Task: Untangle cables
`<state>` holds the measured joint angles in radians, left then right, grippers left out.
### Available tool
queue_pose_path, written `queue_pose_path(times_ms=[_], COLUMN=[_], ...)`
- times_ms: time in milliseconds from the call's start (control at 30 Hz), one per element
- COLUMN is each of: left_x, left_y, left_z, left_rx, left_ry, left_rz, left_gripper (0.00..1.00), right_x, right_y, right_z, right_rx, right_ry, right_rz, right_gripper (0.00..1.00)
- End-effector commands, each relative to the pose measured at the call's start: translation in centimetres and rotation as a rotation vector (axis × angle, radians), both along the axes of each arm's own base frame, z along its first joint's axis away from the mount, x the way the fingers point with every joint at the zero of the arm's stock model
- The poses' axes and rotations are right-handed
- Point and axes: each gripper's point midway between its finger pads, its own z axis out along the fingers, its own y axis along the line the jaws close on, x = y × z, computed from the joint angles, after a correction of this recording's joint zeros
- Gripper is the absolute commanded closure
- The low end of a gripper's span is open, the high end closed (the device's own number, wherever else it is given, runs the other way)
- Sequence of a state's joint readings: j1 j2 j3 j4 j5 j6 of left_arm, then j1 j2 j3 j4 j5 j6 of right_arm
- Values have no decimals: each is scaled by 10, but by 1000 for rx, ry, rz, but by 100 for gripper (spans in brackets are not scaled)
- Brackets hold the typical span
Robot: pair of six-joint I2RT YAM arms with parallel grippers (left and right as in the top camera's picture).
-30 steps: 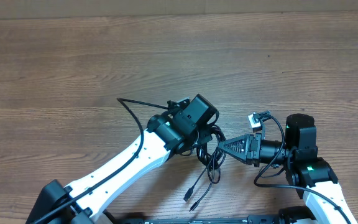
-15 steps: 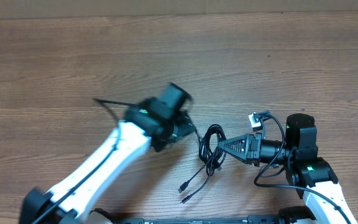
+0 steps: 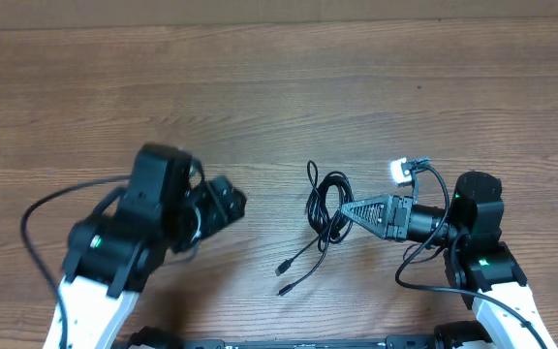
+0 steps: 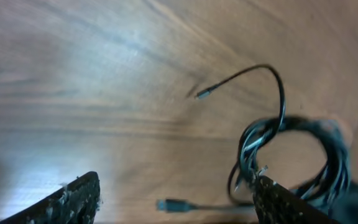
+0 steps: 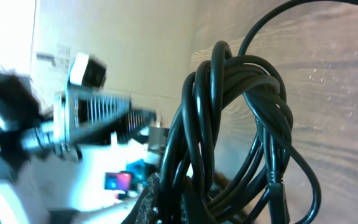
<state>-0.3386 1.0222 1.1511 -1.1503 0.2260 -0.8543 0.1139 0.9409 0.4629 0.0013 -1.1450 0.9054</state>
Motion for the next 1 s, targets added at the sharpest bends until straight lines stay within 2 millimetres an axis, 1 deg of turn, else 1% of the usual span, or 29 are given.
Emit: queue_pose_path(times_ms=[0, 33, 67, 167, 267, 367, 467, 600, 667, 767, 800, 867, 967], left_x=[-16, -21, -25, -34, -40, -45, -44, -33, -28, -29, -30, -33, -39], left_y=[6, 8, 9, 8, 6, 7, 6, -6, -17, -36, -39, -38, -42], left_z=[9, 10, 12, 18, 22, 16, 4, -6, -6, -4, -7, -15, -26], left_rx=[19, 21, 19, -9, -39, -61, -69, -102, -137, -209, -223, -219, -240], left_ry=[-37, -36, -38, -58, -74, -43, -28, -67, -106, -160, -152, -131, -93], left_rz=[-52, -53, -53, -66, -72, -33, -20, -70, -135, -270, -285, -284, -303], left_gripper=[23, 23, 23, 23, 23, 22, 22, 25, 25, 28, 29, 32, 39], right_x=[2, 3, 3, 3, -3, -12, -26, -41, -42, -42, -42, -42, -42], right_y=[2, 2, 3, 10, 22, 37, 55, 70, 71, 70, 70, 70, 70], right_z=[12, 14, 17, 39, 62, 77, 80, 81, 83, 85, 86, 88, 91], right_rx=[71, 86, 96, 117, 149, 180, 192, 200, 204, 208, 211, 216, 222], right_ry=[192, 229, 228, 82, -65, -129, -140, -137, -146, -155, -161, -175, -189], right_rz=[-33, -39, -37, 2, 47, 84, 130, 181, 187, 184, 183, 184, 184], right_gripper=[96, 96, 96, 96, 96, 96, 96, 96, 96, 96, 96, 96, 96])
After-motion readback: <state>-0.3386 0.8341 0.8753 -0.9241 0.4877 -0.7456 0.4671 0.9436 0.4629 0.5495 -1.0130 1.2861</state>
